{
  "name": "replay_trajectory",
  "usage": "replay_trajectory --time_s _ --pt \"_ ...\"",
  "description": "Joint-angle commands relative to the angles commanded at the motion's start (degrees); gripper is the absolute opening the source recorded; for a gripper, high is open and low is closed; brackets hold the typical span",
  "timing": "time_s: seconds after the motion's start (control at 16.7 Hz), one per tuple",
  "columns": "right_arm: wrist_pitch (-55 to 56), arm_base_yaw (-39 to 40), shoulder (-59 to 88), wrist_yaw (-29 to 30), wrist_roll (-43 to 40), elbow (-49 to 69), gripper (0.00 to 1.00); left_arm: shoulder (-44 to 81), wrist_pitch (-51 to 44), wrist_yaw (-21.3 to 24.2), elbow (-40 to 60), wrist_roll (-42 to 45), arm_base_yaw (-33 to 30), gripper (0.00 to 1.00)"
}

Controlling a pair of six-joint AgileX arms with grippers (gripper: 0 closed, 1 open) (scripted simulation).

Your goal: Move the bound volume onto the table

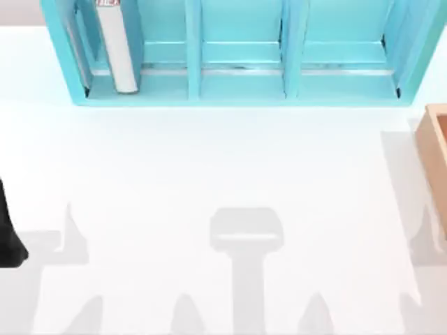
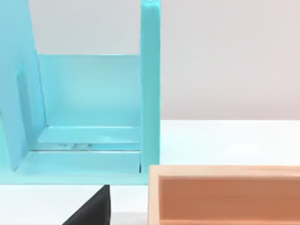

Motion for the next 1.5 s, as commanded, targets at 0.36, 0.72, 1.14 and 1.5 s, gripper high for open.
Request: replay_trajectory --time_s 0.36,0.72,1.14,1.5 --pt "0.0 0.0 0.0 0.0 0.0 0.0 1.0 5.9 4.9 -0.6 3.1 0.0 -1.4 1.0" --pt "0.0 0.0 0.0 0.0 0.0 0.0 1.0 32.2 21.8 -4.0 13.0 0.2 -5.6 1.0" --pt "0.0 0.0 0.0 0.0 0.0 0.0 1.0 76.1 46.4 -9.4 26.9 0.2 -11.7 1.0" --pt "0.0 0.0 0.0 0.0 0.0 0.0 1.0 108.1 64.5 -13.0 37.5 -0.1 -16.3 1.0"
